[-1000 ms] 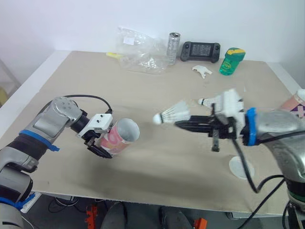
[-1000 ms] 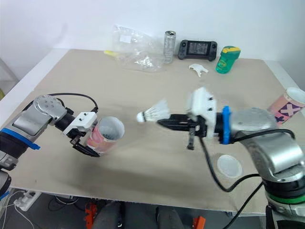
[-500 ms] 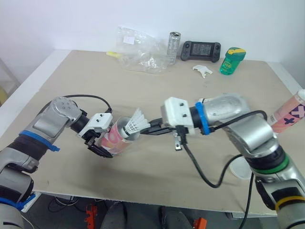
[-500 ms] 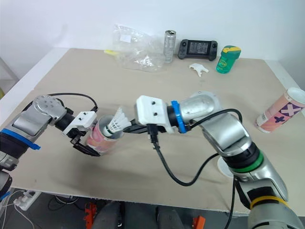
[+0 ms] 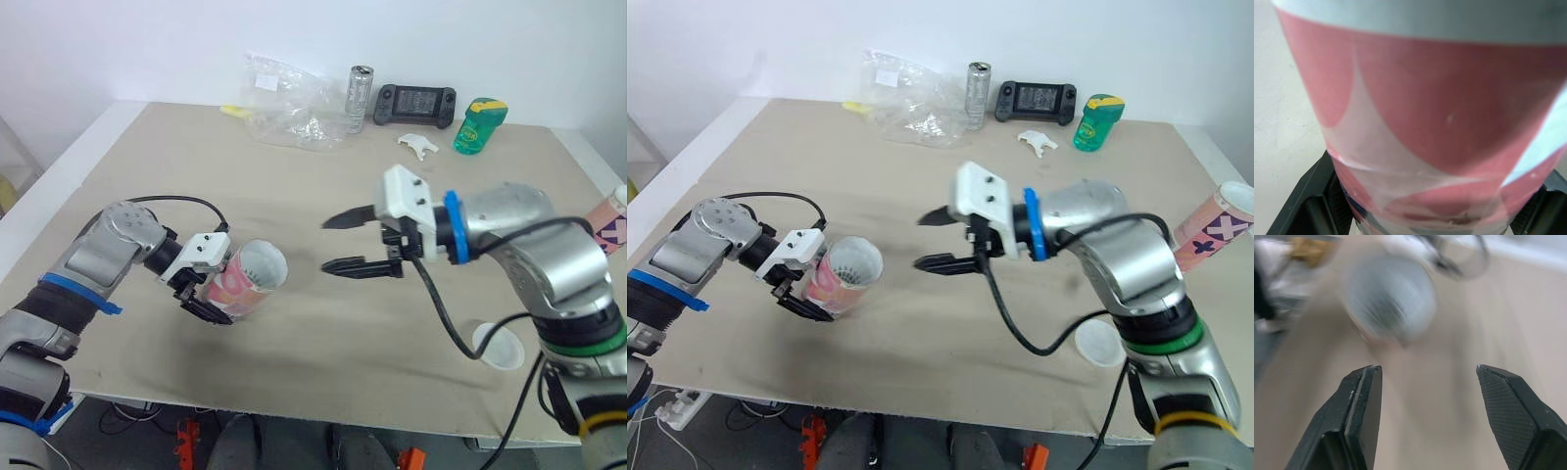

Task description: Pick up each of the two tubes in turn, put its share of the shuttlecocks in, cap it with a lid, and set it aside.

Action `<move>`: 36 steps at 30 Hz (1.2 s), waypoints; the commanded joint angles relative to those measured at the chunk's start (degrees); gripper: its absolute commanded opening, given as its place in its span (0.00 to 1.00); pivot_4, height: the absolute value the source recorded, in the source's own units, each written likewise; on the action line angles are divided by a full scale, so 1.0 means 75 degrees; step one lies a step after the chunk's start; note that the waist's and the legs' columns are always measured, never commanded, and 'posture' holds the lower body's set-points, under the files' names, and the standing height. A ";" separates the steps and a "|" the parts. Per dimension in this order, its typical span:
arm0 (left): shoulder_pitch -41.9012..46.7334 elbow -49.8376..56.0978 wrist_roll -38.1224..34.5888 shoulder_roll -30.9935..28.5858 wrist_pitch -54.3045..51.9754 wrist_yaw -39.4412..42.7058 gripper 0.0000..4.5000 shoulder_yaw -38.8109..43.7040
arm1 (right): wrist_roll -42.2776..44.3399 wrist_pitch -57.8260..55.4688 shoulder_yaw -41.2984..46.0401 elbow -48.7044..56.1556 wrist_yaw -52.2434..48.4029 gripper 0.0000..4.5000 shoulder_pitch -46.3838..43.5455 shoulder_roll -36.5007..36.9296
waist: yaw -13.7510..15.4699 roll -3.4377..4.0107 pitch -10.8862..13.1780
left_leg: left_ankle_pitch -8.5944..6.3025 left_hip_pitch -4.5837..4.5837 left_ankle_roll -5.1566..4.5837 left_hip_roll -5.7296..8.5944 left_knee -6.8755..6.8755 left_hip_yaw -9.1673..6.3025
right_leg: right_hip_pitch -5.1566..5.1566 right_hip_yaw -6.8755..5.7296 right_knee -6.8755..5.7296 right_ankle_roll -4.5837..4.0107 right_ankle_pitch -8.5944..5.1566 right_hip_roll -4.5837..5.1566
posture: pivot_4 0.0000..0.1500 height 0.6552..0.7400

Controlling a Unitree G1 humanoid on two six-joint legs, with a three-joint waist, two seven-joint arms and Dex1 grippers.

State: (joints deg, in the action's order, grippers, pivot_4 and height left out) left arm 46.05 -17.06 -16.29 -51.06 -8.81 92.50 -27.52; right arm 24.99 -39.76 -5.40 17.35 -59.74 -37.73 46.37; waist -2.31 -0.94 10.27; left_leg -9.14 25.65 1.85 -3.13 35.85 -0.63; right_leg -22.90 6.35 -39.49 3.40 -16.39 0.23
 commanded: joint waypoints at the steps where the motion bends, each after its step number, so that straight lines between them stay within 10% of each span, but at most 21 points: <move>1: -0.0056 0.0058 0.0063 -0.0074 0.0011 0.0001 0.80 0.0048 | -0.0361 0.0262 0.1340 -0.0509 0.0899 0.75 0.0588 0.0277 | -0.0006 0.0000 0.0000 | 0.0000 0.0000 0.0000 0.0003 -0.0001 -0.0001 | 0.0001 0.0000 0.0000 0.0001 0.0000 0.0002 | 1.00 0.99; 10: 0.0041 -0.0008 0.0092 -0.0022 0.0057 0.0001 0.80 -0.0014 | -0.1159 0.1271 0.2274 -0.2726 0.2055 0.75 0.1567 0.0197 | -0.0037 -0.0001 -0.0001 | 0.0000 -0.0001 0.0000 0.0008 0.0001 0.0006 | 0.0002 0.0010 -0.0001 0.0008 0.0004 0.0003 | 1.00 0.99; 29: -0.0211 0.0366 0.0051 -0.0201 -0.0202 0.0001 0.80 0.0221 | -0.2514 0.3713 0.1106 -0.8752 0.2261 0.75 -0.1668 -0.1342 | -0.0081 0.0011 0.0005 | 0.0012 -0.0007 -0.0015 0.0014 -0.0019 0.0015 | -0.0005 0.0025 0.0002 0.0010 0.0013 0.0002 | 1.00 0.99; 36: -0.0321 0.0502 0.0059 -0.0227 -0.0309 0.0001 0.80 0.0341 | -0.2477 0.4169 0.1240 -0.9106 0.1987 0.02 -0.1773 -0.1346 | -0.0084 0.0012 0.0006 | 0.0012 -0.0007 -0.0015 0.0014 -0.0027 0.0014 | -0.0007 0.0025 0.0002 0.0007 0.0010 0.0002 | 1.00 0.99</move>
State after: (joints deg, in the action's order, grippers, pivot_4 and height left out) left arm 44.28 -14.60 -15.79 -51.93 -10.57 92.23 -25.87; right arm 5.80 -9.72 2.33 -51.14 -44.16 -50.31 35.33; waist -2.94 -0.85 10.31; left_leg -9.05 25.60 1.74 -3.02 35.64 -0.52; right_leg -22.95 6.53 -39.48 3.45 -16.32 0.24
